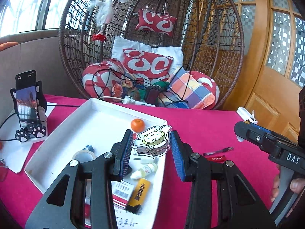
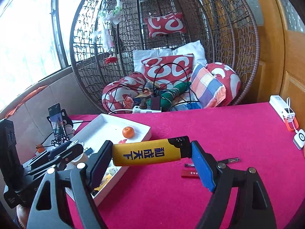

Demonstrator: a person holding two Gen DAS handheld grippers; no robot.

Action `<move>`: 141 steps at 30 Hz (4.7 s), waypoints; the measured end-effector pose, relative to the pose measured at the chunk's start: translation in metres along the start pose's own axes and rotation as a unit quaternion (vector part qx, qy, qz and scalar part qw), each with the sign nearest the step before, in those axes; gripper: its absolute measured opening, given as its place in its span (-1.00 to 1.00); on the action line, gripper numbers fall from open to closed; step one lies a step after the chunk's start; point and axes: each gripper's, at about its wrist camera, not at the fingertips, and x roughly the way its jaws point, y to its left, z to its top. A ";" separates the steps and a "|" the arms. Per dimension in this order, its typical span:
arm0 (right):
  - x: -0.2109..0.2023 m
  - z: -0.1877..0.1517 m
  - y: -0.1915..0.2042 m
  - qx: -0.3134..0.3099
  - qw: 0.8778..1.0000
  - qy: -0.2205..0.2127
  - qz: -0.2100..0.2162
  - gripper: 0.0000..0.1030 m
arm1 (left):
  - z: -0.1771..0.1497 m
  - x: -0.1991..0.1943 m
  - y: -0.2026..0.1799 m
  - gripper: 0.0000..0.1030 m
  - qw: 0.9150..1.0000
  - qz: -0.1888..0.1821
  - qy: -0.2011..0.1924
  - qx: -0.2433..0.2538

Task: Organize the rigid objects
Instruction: 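Carry the lighter and keychain over the white tray with both grippers, then open both grippers releasing the lighter and keychain into the tray, then grasp the red USB stick with the right gripper while the left approaches the black pen, then grasp the black pen with the left gripper while the right holds the USB stick, then carry the pen and USB stick over the white tray with both grippers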

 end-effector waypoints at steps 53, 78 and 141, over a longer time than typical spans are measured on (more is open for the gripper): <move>0.043 -0.072 -0.145 0.091 0.983 0.071 -0.143 1.00 | -0.064 0.075 -0.080 0.99 0.990 -0.021 0.134 0.044; 0.019 -0.104 -0.176 0.046 0.971 0.154 -0.177 0.56 | -0.058 0.136 -0.162 0.99 0.963 -0.132 0.145 0.186; -0.051 -0.093 -0.155 0.123 0.989 0.040 -0.074 0.57 | -0.062 0.059 -0.127 -0.84 0.965 -0.221 0.110 0.092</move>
